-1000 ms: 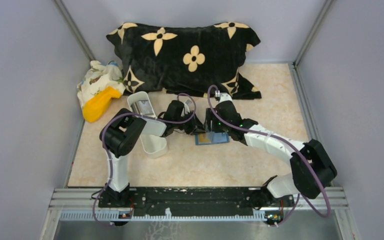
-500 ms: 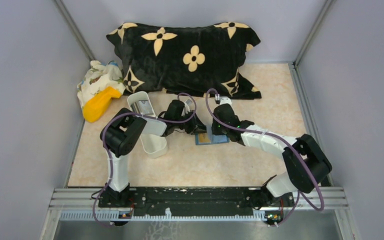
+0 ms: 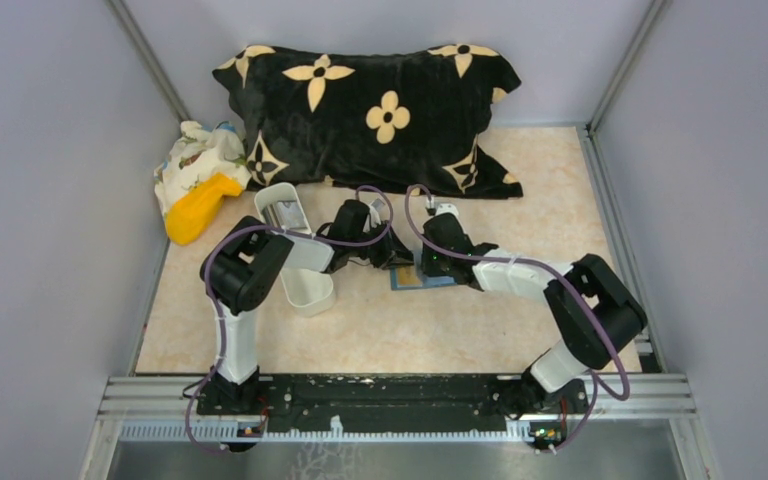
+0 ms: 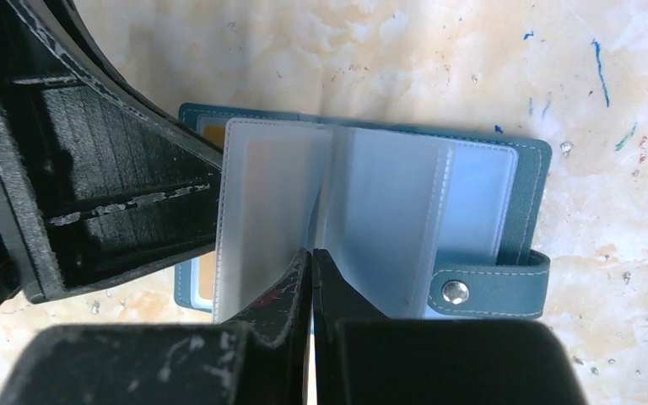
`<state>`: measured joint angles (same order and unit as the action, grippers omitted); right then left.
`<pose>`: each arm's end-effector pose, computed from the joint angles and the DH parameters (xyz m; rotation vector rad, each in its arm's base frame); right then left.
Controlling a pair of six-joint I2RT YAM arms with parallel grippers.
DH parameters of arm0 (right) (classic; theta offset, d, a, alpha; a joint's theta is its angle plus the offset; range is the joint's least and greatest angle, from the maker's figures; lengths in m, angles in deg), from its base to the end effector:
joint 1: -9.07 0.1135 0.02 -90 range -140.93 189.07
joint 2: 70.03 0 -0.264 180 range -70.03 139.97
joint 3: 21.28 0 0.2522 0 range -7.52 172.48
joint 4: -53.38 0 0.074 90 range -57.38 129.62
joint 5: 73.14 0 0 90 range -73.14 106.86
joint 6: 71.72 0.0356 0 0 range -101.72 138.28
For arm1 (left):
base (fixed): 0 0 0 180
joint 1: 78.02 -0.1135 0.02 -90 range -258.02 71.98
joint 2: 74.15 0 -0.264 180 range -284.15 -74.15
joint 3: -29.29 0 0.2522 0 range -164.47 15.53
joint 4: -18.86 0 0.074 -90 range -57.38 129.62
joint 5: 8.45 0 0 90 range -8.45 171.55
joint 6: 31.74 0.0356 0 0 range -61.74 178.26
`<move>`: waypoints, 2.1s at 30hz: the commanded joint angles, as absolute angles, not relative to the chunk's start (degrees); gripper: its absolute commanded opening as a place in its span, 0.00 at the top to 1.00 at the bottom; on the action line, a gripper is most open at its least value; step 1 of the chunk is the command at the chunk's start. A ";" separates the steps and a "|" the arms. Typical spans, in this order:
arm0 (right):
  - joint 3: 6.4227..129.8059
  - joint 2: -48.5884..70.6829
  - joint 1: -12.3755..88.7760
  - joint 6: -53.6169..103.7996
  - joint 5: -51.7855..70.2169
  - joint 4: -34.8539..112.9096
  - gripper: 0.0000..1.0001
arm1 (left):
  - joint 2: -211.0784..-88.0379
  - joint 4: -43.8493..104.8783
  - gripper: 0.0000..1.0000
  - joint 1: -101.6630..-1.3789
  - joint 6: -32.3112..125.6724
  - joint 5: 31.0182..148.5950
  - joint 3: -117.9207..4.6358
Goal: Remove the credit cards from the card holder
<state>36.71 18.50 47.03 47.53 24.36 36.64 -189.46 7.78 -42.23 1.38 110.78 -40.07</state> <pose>0.2430 0.1837 0.1690 -0.1221 2.4208 0.3922 0.3098 -0.2448 0.1108 -0.1214 2.4879 -1.3763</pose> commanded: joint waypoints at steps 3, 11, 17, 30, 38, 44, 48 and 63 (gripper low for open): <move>37.61 10.15 45.60 47.22 26.41 35.93 1.00 | -186.44 9.74 0.71 -41.68 3.46 110.35 -40.19; 35.79 7.42 41.71 47.19 29.11 33.09 1.00 | -185.54 11.51 0.71 -41.10 4.19 109.50 -41.90; 33.63 5.66 40.71 47.39 28.38 33.99 1.00 | -186.55 13.68 0.71 -39.83 4.74 109.03 -44.97; 31.78 1.99 40.59 47.12 25.41 35.39 1.00 | -192.45 17.13 0.70 -37.17 5.67 107.87 -51.39; 32.16 1.07 40.55 47.30 19.89 37.24 1.00 | -188.51 14.63 0.71 -37.20 6.64 104.93 -47.86; 32.09 5.64 40.54 47.81 18.88 39.28 1.00 | -182.80 14.48 0.71 -37.40 8.95 101.50 -44.75; 30.25 13.43 40.17 49.47 18.46 44.88 1.00 | -179.94 12.56 0.69 -37.48 12.52 99.79 -41.20; 31.51 17.95 40.10 50.58 17.09 45.93 1.00 | -180.94 5.29 0.33 -38.94 12.10 105.20 -34.31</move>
